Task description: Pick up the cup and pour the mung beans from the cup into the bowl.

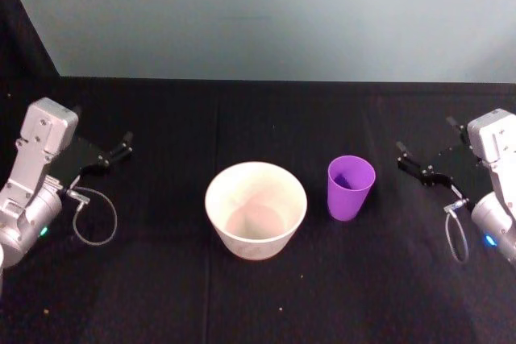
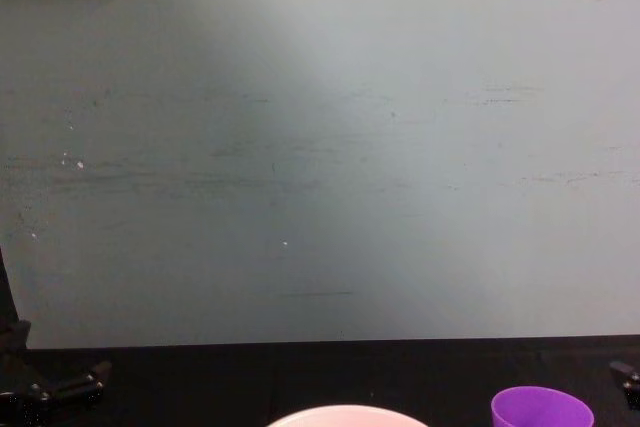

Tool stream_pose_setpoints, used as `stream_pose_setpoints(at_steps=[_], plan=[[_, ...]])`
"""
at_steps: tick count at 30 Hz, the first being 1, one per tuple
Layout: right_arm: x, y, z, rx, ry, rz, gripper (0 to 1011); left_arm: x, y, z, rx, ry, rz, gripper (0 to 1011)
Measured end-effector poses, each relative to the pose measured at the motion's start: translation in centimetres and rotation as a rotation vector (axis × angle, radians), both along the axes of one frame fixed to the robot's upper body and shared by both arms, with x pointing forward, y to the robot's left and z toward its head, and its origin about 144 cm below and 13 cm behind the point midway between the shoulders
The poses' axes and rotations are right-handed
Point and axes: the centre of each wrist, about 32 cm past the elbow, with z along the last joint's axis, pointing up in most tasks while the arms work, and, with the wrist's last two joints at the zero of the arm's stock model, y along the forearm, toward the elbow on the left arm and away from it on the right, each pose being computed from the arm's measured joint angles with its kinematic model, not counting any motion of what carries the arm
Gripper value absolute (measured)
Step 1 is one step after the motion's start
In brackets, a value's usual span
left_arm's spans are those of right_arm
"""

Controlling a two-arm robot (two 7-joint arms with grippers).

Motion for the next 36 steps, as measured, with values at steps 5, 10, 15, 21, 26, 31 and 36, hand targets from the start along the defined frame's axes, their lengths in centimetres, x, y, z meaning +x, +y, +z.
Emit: stream_pose_setpoints(at_steps=[5, 10, 15, 21, 26, 31, 36], plan=[[0.00, 0.00, 0.00, 0.000, 0.000, 0.000, 1002, 0.00, 0.00, 0.00, 0.000, 0.000, 0.000, 1000], [0.00, 0.00, 0.00, 0.000, 0.000, 0.000, 1002, 0.00, 0.00, 0.00, 0.000, 0.000, 0.000, 1000], [0.00, 0.00, 0.00, 0.000, 0.000, 0.000, 1002, 0.00, 0.00, 0.00, 0.000, 0.000, 0.000, 1000], [0.00, 0.00, 0.00, 0.000, 0.000, 0.000, 1002, 0.00, 0.00, 0.00, 0.000, 0.000, 0.000, 1000], [0.00, 0.00, 0.00, 0.000, 0.000, 0.000, 1002, 0.00, 0.00, 0.00, 0.000, 0.000, 0.000, 1000], [0.00, 0.00, 0.00, 0.000, 0.000, 0.000, 1002, 0.00, 0.00, 0.00, 0.000, 0.000, 0.000, 1000], [0.00, 0.00, 0.00, 0.000, 0.000, 0.000, 1002, 0.00, 0.00, 0.00, 0.000, 0.000, 0.000, 1000]])
